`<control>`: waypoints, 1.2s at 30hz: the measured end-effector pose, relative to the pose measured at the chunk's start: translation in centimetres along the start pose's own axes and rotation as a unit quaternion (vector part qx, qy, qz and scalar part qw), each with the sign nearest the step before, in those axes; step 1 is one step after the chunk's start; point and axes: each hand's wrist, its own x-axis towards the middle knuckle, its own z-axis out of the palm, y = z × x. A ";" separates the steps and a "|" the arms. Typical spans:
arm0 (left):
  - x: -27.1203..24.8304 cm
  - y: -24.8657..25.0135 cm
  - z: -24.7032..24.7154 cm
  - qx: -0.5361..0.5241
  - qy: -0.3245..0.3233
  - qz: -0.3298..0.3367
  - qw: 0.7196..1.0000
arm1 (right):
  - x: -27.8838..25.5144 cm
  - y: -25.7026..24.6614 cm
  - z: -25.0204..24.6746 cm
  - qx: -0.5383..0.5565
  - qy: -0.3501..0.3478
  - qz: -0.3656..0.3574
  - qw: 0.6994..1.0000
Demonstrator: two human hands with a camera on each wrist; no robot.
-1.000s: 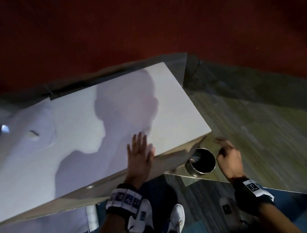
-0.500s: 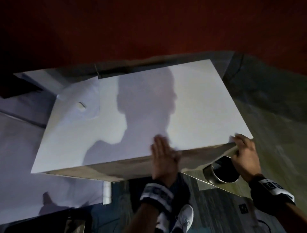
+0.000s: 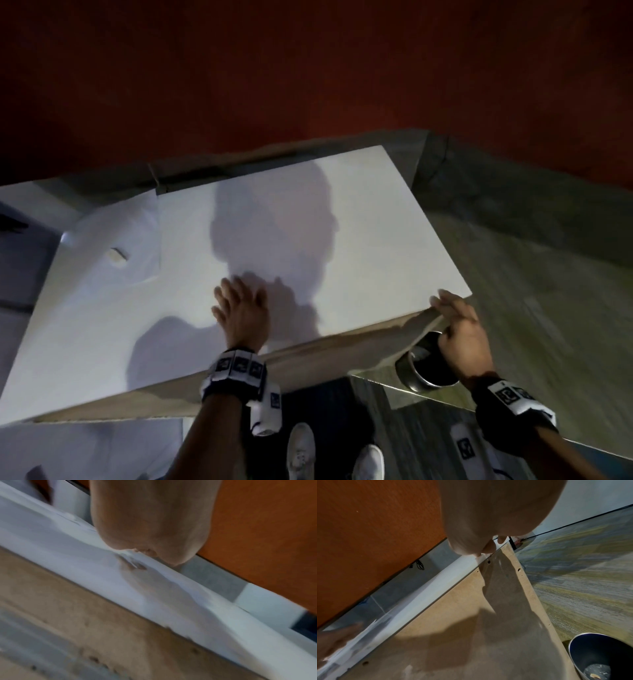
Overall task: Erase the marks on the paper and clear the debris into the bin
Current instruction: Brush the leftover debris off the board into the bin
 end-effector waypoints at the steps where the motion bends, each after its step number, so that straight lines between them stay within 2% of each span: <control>1: 0.8 0.1 0.0 0.001 -0.004 -0.014 1.000 | 0.0 -0.3 0.0 -0.001 0.004 0.003 1.000; 2: 1.3 1.4 0.8 0.013 -0.015 -0.009 1.000 | 0.0 -0.5 0.0 -0.001 0.009 0.005 1.000; 4: 1.1 6.1 3.8 0.059 -0.012 0.049 0.997 | 0.1 -0.7 -0.1 0.003 0.012 0.006 1.000; 6: -1.3 12.8 7.3 0.087 -0.044 0.171 0.980 | 0.0 -0.4 -0.5 0.023 0.024 0.008 0.999; 7: -3.3 16.1 8.8 0.110 -0.078 0.254 0.958 | -0.2 -0.1 -1.0 0.040 0.040 0.012 0.998; 9: -7.5 21.4 10.1 0.134 -0.170 0.405 0.888 | -0.9 0.6 -1.9 0.071 0.095 0.033 0.992; 10: -9.0 23.0 9.7 0.144 -0.202 0.452 0.857 | -1.3 1.2 -2.3 0.082 0.126 0.048 0.987; 11: -9.7 23.7 9.0 0.135 -0.218 0.482 0.837 | -1.8 1.8 -2.8 0.090 0.153 0.067 0.982; 12: -9.0 23.6 8.5 0.124 -0.218 0.497 0.831 | -2.2 2.5 -3.2 0.094 0.170 0.086 0.977; 13: -7.6 22.9 8.1 0.109 -0.189 0.501 0.838 | -2.6 3.3 -3.6 0.097 0.175 0.105 0.974; 14: -5.7 21.9 7.9 0.103 -0.133 0.484 0.859 | -3.0 4.1 -3.9 0.095 0.172 0.120 0.973; 16: 0.1 19.3 6.4 0.096 0.010 0.377 0.921 | -3.5 5.5 -4.0 0.090 0.162 0.140 0.973; 17: 3.0 18.1 5.5 0.100 0.020 0.297 0.949 | -3.7 6.1 -4.0 0.091 0.161 0.145 0.972; 19: 7.2 16.5 3.9 0.088 -0.055 0.174 0.979 | -4.0 6.8 -3.9 0.096 0.167 0.144 0.971; 20: 8.3 16.4 4.1 0.079 -0.073 0.152 0.982 | -4.2 6.9 -3.9 0.097 0.165 0.142 0.971; 21: 8.4 17.1 4.4 0.081 -0.072 0.158 0.981 | -4.4 7.1 -3.8 0.095 0.160 0.141 0.972; 23: 6.2 20.6 7.6 0.117 -0.077 0.214 0.967 | -4.9 7.5 -3.6 0.091 0.148 0.140 0.975; 24: 4.0 22.9 9.6 0.140 -0.090 0.266 0.950 | -5.1 7.7 -3.6 0.088 0.142 0.141 0.976; 26: -2.5 27.7 13.1 0.172 -0.154 0.392 0.890 | -5.3 8.2 -3.5 0.075 0.130 0.146 0.978; 28: -8.0 31.0 14.1 0.185 -0.244 0.477 0.824 | -5.4 8.9 -3.5 0.067 0.122 0.147 0.979; 29: -9.6 32.0 13.7 0.181 -0.266 0.501 0.803 | -5.5 9.3 -3.6 0.067 0.119 0.148 0.979; 30: -9.8 32.6 13.2 0.167 -0.273 0.516 0.794 | -5.6 9.8 -3.7 0.066 0.118 0.152 0.979; 31: -9.1 32.5 12.4 0.144 -0.265 0.516 0.801 | -5.8 10.1 -4.0 0.069 0.117 0.159 0.978; 33: -5.4 31.0 10.5 0.103 -0.201 0.472 0.852 | -6.1 10.5 -4.5 0.079 0.116 0.177 0.974; 35: 0.2 28.4 8.6 0.063 -0.122 0.362 0.922 | -6.5 10.9 -4.6 0.090 0.111 0.193 0.971; 36: 2.6 26.9 8.1 0.071 -0.096 0.300 0.946 | -6.8 10.9 -4.5 0.093 0.109 0.197 0.970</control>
